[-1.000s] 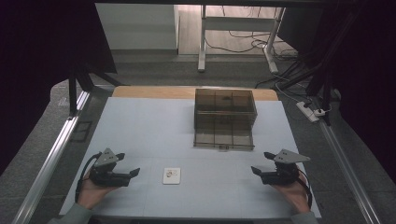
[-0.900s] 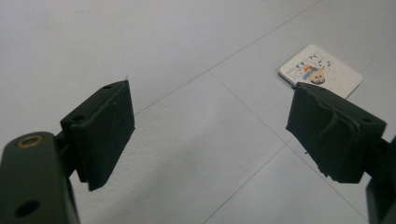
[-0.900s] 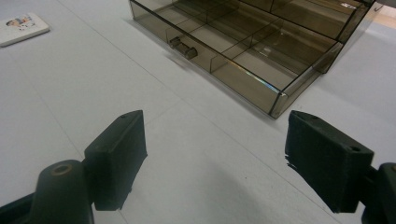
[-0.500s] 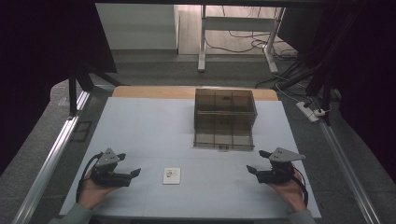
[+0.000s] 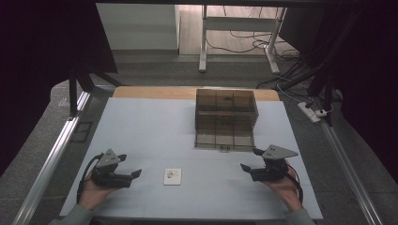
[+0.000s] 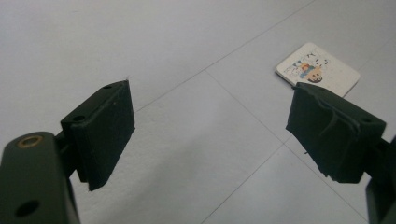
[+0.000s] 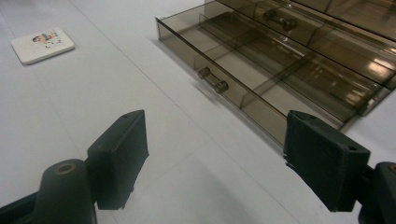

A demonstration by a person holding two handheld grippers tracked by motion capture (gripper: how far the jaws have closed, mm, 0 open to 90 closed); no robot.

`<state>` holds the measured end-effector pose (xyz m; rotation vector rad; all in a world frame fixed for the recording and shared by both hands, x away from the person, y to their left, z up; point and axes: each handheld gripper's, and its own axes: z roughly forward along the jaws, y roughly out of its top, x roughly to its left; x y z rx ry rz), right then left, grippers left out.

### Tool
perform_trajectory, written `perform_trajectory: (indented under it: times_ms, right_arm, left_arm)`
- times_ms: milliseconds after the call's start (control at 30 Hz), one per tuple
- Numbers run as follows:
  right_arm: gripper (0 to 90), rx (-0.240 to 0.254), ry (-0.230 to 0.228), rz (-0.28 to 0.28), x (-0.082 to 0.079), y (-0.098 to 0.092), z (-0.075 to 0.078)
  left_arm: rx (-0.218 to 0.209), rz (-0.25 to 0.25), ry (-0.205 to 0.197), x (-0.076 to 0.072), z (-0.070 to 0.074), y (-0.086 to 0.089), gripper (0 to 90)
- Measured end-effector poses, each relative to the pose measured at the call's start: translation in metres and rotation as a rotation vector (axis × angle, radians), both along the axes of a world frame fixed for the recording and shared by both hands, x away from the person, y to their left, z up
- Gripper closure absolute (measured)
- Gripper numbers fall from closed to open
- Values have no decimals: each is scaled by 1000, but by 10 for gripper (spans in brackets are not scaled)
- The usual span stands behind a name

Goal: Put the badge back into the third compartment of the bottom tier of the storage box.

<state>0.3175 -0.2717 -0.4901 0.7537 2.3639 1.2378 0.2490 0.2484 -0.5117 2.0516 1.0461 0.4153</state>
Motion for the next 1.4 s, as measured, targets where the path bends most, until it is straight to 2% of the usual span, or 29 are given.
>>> perform_trajectory:
  times_ms: [533,1400]
  right_arm:
    - [216,9,3,61,7,33,3]
    - [215,10,-4,158,14,76,10]
  left_arm:
    - [-14,-7,-3,0,0,1,148]
    - [-3,-10,-6,0,-1,-2,148]
